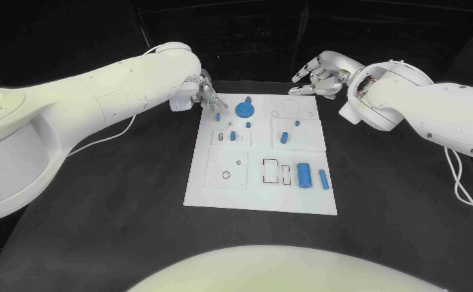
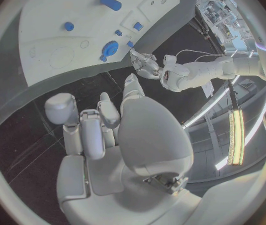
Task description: Assemble the parts on the task board
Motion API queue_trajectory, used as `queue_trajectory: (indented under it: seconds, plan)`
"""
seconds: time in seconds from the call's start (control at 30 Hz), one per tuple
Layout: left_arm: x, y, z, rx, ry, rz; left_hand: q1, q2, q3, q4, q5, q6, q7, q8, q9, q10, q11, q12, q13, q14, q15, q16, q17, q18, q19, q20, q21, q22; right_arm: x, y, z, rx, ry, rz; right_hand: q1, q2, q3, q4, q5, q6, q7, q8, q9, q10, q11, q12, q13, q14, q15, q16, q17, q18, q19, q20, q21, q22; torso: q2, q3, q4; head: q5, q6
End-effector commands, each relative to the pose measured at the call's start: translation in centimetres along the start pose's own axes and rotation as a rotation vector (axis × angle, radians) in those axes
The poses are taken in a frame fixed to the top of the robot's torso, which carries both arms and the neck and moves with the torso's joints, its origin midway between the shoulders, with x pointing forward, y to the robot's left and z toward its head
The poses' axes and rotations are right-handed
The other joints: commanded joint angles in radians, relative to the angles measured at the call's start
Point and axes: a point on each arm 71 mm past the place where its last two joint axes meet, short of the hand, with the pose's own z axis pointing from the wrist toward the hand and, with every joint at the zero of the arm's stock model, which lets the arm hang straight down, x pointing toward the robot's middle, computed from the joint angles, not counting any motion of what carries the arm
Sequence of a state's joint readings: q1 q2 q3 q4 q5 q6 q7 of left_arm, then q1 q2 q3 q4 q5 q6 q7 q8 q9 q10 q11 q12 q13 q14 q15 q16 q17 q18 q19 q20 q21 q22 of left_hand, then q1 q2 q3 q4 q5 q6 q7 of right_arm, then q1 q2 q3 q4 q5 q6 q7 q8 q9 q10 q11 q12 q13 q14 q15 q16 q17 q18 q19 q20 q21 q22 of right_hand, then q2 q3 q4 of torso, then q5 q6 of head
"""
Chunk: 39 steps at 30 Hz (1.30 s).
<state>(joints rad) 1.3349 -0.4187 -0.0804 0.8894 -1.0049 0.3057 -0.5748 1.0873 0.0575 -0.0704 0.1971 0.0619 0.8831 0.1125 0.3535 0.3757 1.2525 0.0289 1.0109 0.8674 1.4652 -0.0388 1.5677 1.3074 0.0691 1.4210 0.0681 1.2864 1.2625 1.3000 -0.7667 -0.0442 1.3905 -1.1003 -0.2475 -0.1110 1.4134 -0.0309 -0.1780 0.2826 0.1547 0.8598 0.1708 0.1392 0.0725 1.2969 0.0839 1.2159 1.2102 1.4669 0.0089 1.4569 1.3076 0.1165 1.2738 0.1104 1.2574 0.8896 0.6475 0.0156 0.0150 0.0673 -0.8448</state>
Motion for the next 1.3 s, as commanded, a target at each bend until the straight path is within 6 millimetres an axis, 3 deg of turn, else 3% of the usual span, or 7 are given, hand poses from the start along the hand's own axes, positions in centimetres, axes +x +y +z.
queue_trajectory:
  seconds: [0.03, 0.5, 1.3]
  plan:
    - [0.04, 0.0, 0.03, 0.0, 0.013, 0.038, 0.001, 0.012, -0.006, 0.002, -0.002, 0.008, -0.001, 0.006, -0.001, -0.003, 0.003, 0.004, -0.001, 0.106, 0.004, 0.003, 0.263, 0.012, 0.002, 0.006, 0.001, 0.001, -0.13, 0.16, 0.05, -0.006, -0.01, -0.001, 0.008, 0.002, 0.003, -0.001, 0.006, -0.008, 0.002, 0.005, -0.001, -0.006, 0.001, 0.005, -0.001, 0.061, -0.004, -0.005, 0.075, 0.007, -0.006, -0.001, -0.004, -0.001, 0.0, -0.0002, 0.0017, 0.001, -0.001]
    - [0.26, -0.11, 0.21, -0.003, 0.03, 0.054, 0.046, 0.032, -0.007, -0.02, 0.001, 0.039, -0.012, 0.022, -0.013, 0.004, -0.007, 0.013, -0.005, 0.106, -0.003, 0.003, 0.263, 0.01, 0.007, -0.001, 0.008, 0.011, -0.03, 0.25, 0.16, -0.006, -0.006, -0.001, 0.008, 0.003, 0.003, -0.001, 0.008, -0.008, 0.002, 0.005, -0.001, -0.005, 0.001, 0.005, 0.0, 0.061, -0.004, -0.005, 0.075, 0.007, -0.006, -0.001, -0.005, -0.001, 0.0, -0.0002, 0.0009, 0.0, 0.0]
    - [0.66, -0.45, 0.88, -0.002, 0.041, 0.049, 0.052, 0.034, -0.006, -0.024, 0.001, 0.041, -0.013, 0.024, -0.014, 0.006, -0.008, 0.014, -0.005, 0.106, -0.004, 0.003, 0.263, 0.01, 0.007, -0.002, 0.008, 0.012, 0.1, 0.44, 0.31, -0.009, -0.002, -0.001, 0.008, 0.003, 0.002, -0.001, 0.011, -0.008, 0.002, 0.006, -0.001, -0.005, 0.001, 0.007, 0.001, 0.061, -0.005, -0.004, 0.077, 0.007, -0.005, -0.001, -0.004, 0.001, 0.0, 0.0006, 0.0019, 0.004, 0.0]
